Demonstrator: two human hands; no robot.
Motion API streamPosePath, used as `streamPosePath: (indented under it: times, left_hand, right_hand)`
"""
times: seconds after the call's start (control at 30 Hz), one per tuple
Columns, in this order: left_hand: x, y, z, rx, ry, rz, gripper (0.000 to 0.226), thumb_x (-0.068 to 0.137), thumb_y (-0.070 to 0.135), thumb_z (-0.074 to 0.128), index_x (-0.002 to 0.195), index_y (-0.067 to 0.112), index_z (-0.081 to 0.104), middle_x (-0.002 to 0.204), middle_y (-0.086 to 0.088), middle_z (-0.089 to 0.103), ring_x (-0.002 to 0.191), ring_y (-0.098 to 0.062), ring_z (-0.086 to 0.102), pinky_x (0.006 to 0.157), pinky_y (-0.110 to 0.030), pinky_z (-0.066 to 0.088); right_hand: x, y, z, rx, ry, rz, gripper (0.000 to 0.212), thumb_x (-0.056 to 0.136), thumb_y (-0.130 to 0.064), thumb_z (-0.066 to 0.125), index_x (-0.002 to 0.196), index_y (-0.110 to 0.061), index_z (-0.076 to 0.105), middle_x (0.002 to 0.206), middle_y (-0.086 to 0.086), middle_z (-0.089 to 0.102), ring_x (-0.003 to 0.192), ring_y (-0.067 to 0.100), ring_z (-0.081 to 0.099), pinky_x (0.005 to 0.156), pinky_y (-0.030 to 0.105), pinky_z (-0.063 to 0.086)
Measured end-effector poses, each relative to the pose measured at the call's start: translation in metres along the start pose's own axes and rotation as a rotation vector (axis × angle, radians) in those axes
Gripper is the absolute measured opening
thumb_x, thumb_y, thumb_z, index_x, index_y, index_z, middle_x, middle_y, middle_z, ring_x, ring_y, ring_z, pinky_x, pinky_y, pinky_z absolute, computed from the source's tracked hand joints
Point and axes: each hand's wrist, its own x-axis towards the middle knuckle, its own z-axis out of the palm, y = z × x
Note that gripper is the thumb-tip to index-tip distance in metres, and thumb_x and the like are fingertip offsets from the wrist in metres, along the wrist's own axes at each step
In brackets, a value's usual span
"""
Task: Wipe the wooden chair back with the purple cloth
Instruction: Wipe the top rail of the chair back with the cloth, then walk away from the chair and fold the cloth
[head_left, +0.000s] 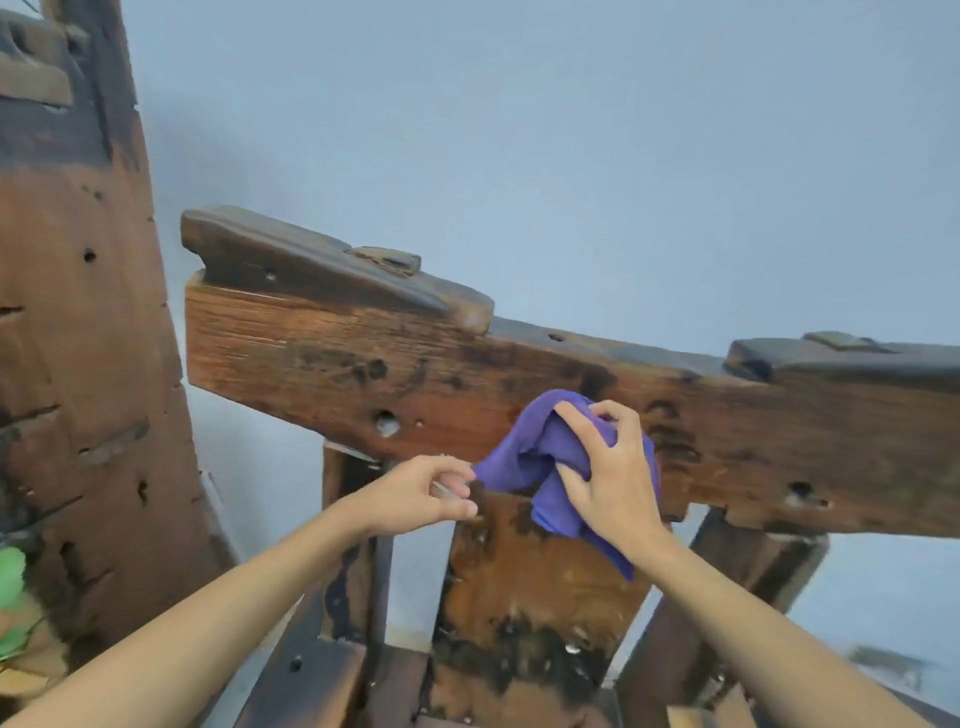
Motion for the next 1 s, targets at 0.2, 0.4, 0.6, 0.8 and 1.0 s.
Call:
streamPosePath:
  times: [0.2,0.4,0.6,0.8,1.0]
  left_hand:
    - [0.023,0.105,0.126,-0.088,-0.052,0.408,0.061,0.078,0.040,0.086,0.132,0.031,0.059,0.128,0.018,0.067,0.117,0.005,0.060,0.098,-0.018,0.047]
    - [0.020,0.207,0.248,-0.185,-0.245,0.575,0.015,0.095,0.006,0.066,0.101,0.017,0.074,0.095,0.004,0.076,0.088,-0.003,0.065,0.081,-0.030,0.053]
    - [-0.010,0.287,0.363,-0.230,-0.461,0.636,0.018,0.100,0.005,0.059,0.101,0.011,0.076,0.093,-0.002,0.077,0.083,-0.004,0.065,0.075,-0.021,0.050]
    - [-0.060,0.371,0.470,-0.331,-0.689,0.709,0.022,0.093,-0.010,0.058,0.101,0.000,0.075,0.096,-0.010,0.075,0.086,-0.009,0.065,0.078,-0.022,0.051]
    - [-0.116,0.430,0.571,-0.303,-0.915,0.764,0.035,0.087,-0.012,0.055,0.091,0.013,0.079,0.087,0.004,0.077,0.082,-0.003,0.067,0.077,-0.017,0.051]
  right_hand:
    - [-0.088,0.031,-0.108,-0.025,0.135,0.164,0.074,0.077,-0.023,0.070,0.140,-0.046,0.040,0.135,-0.001,0.029,0.121,0.017,0.046,0.103,0.028,0.041]
    - [-0.209,0.068,-0.228,-0.098,0.243,0.420,0.074,0.076,-0.023,0.066,0.140,-0.050,0.041,0.134,-0.010,0.026,0.103,0.024,0.057,0.094,0.048,0.053]
    - [-0.336,0.081,-0.325,-0.143,0.421,0.715,0.074,0.079,-0.046,0.068,0.138,-0.069,0.031,0.130,-0.029,0.023,0.113,0.018,0.051,0.103,0.049,0.048]
    - [-0.448,0.082,-0.404,-0.034,0.641,0.914,0.078,0.085,-0.037,0.079,0.147,-0.057,0.037,0.123,-0.014,0.052,0.097,0.007,0.062,0.086,0.020,0.052]
    - [-0.540,0.074,-0.482,-0.085,0.621,1.114,0.030,0.090,-0.011,0.074,0.105,-0.037,0.070,0.088,-0.008,0.070,0.059,0.006,0.050,0.064,0.020,0.043]
